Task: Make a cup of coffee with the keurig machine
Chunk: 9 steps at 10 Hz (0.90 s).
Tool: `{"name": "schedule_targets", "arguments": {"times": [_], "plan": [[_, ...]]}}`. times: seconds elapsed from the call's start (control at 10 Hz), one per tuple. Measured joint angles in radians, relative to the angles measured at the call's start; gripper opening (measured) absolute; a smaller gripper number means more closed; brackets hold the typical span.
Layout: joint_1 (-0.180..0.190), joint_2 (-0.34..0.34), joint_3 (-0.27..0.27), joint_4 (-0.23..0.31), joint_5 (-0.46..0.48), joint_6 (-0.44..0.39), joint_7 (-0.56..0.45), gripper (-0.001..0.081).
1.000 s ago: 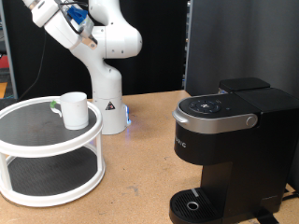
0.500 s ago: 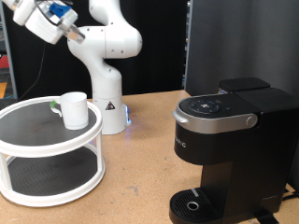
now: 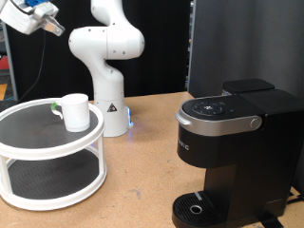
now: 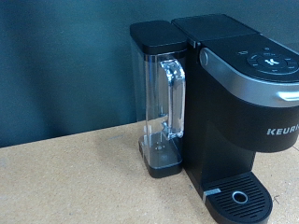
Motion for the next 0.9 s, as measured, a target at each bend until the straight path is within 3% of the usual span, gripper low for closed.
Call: {"name": "schedule_targets", "arguments": {"times": [0.4,0.9], "plan": [[0.002,0.005,-0.056,0.058,-0.034,-0.067,-0.017,0.0002],[0.004,0.008,-0.056,0.042,-0.069,-0.073,-0.04,0.0002]]}}
